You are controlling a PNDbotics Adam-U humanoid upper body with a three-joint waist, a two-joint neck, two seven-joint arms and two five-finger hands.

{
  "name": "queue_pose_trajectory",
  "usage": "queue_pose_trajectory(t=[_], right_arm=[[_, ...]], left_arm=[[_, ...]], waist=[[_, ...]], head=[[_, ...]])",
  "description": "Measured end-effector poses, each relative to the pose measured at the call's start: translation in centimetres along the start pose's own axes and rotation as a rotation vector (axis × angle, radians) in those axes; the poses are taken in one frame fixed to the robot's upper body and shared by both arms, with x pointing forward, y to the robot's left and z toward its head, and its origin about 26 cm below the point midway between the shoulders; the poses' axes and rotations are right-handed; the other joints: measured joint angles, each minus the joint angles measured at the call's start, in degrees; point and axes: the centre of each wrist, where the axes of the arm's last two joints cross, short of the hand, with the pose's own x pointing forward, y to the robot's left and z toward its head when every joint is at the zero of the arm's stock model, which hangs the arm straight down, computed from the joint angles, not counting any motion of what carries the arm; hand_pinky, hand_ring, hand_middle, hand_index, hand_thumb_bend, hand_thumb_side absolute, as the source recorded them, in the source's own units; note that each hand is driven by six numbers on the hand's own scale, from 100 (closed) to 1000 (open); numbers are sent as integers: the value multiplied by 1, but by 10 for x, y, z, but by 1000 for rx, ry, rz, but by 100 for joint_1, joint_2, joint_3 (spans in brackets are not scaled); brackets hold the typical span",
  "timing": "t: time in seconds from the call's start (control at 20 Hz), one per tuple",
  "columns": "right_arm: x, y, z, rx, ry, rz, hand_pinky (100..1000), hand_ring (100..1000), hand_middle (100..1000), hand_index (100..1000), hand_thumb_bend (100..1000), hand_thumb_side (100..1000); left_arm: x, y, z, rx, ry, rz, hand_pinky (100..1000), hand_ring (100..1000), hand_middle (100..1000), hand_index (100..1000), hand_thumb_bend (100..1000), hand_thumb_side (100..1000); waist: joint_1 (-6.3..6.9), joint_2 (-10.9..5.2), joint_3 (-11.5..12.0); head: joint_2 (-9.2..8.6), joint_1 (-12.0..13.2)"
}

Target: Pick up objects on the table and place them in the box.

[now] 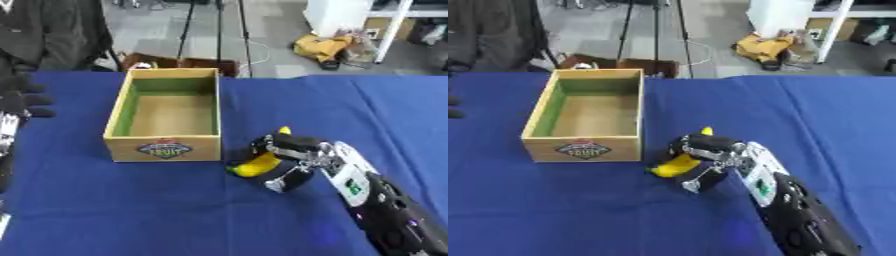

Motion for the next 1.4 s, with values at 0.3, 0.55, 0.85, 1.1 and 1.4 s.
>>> queue_pose_trajectory(t=[0.3,0.55,0.85,1.1,1.4], right_arm=[[0,0,0,-6,2,16,663,520,663,765,100,100],[0,0,0,-19,1,29,618,455,650,754,100,100],[0,0,0,-32,-2,37,594,426,647,752,100,100],[2,-4,-1,-45,-9,51,592,423,648,752,100,100],[5,-11,-2,-59,-20,71,593,425,650,754,100,100]], left_arm=[[0,0,0,0,0,0,625,677,678,830,692,712],[0,0,0,0,0,0,626,677,678,830,693,712],[0,0,0,0,0,0,626,677,678,830,693,711],[0,0,0,0,0,0,626,676,678,830,693,711],[0,0,0,0,0,0,626,676,678,830,694,710]], waist=[[-1,0,1],[-1,0,4],[-1,0,4],[-1,0,4],[-1,0,3]], head=[[0,0],[0,-5],[0,-14],[0,-14],[0,-14]])
